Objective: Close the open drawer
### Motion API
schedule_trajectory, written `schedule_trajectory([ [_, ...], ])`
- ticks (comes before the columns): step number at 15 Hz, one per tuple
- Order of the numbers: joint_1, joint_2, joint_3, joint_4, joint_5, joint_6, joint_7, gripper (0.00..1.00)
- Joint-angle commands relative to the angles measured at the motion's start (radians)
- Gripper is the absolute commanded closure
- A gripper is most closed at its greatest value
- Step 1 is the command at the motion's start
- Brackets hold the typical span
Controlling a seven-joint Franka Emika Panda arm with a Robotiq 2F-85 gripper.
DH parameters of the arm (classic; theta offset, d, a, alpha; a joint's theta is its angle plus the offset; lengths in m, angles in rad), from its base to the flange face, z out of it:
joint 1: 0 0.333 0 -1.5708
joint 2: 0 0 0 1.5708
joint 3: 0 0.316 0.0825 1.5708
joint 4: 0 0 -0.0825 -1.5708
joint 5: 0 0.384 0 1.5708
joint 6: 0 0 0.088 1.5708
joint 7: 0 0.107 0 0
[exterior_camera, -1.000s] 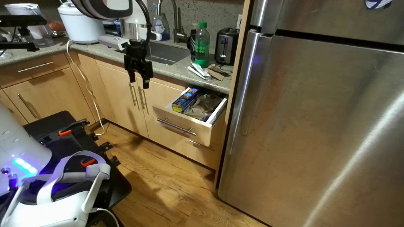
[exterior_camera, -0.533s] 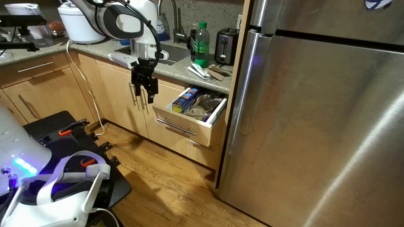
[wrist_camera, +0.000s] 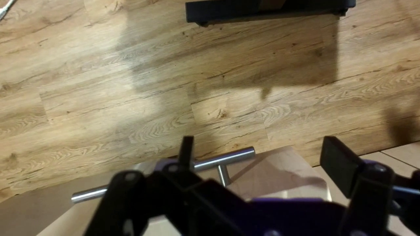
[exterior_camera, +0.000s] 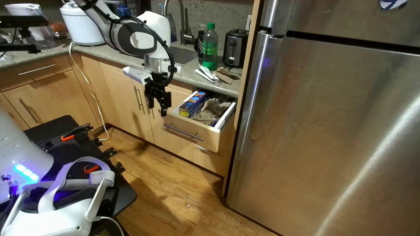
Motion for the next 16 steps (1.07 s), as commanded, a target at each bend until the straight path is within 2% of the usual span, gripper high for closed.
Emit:
schedule_trajectory([
  [1,-0.009,0.038,-0.006,0.025,-0.017,0.046,-0.012,0.34],
  [9,-0.007,0.086,-0.011,0.06,-0.02,0.082,-0.004,0.95],
  [11,-0.005,0.099,-0.011,0.069,-0.021,0.088,0.001,1.0],
  [16,-0.003,0.137,-0.011,0.091,-0.018,0.084,0.005,0.98],
])
